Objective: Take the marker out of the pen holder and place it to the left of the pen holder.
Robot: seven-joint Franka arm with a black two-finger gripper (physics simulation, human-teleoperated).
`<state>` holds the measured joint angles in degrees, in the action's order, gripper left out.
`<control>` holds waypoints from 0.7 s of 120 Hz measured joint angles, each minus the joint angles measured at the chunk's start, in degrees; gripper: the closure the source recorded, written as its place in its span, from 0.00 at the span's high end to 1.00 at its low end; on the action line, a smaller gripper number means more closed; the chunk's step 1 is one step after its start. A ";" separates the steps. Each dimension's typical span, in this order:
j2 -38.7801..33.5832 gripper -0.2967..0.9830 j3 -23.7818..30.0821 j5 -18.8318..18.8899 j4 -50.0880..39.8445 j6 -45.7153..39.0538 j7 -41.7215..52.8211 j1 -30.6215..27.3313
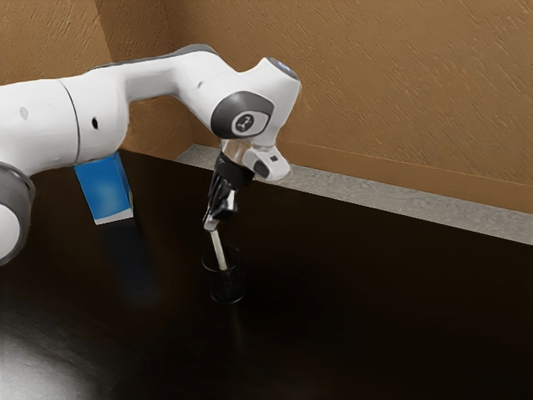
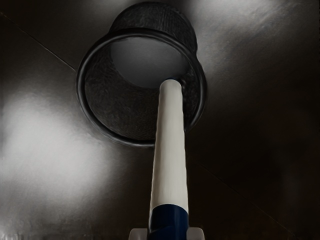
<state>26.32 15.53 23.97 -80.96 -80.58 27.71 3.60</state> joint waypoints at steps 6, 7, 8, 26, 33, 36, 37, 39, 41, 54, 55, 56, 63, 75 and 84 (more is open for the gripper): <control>-1.59 0.18 -0.23 0.10 -0.01 1.49 -0.04 -0.06; -1.80 0.18 -0.25 0.12 -0.01 1.76 -0.05 -0.11; -1.99 0.18 -0.27 0.14 -0.01 2.02 -0.06 -0.17; -3.59 0.16 -2.17 0.81 -0.09 8.24 -0.19 -0.65; -2.83 0.16 -3.18 1.01 -0.30 10.24 -0.22 -1.62; -2.29 0.16 -3.38 1.08 -0.36 10.97 -0.23 -2.18; -2.07 0.16 -3.47 1.11 -0.37 11.22 -0.24 -2.35; -1.65 0.16 -3.82 1.16 -0.40 11.72 -0.24 -2.62; -1.23 0.16 -4.28 1.21 -0.40 12.24 -0.25 -2.80; 0.93 0.15 -7.17 2.14 -0.37 15.74 -0.26 -3.28; 1.12 0.15 -7.43 2.21 -0.37 15.98 -0.26 -3.29; 1.31 0.15 -7.71 2.28 -0.37 16.22 -0.25 -3.29; 2.99 0.15 -10.20 2.62 -0.31 17.71 -0.19 -3.33; 5.43 0.16 -12.79 3.12 -0.29 20.07 -0.09 -3.39; 7.15 0.16 -13.79 4.06 -0.28 21.83 -0.04 -3.64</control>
<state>33.47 1.75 28.03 -81.24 -58.75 27.67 -0.04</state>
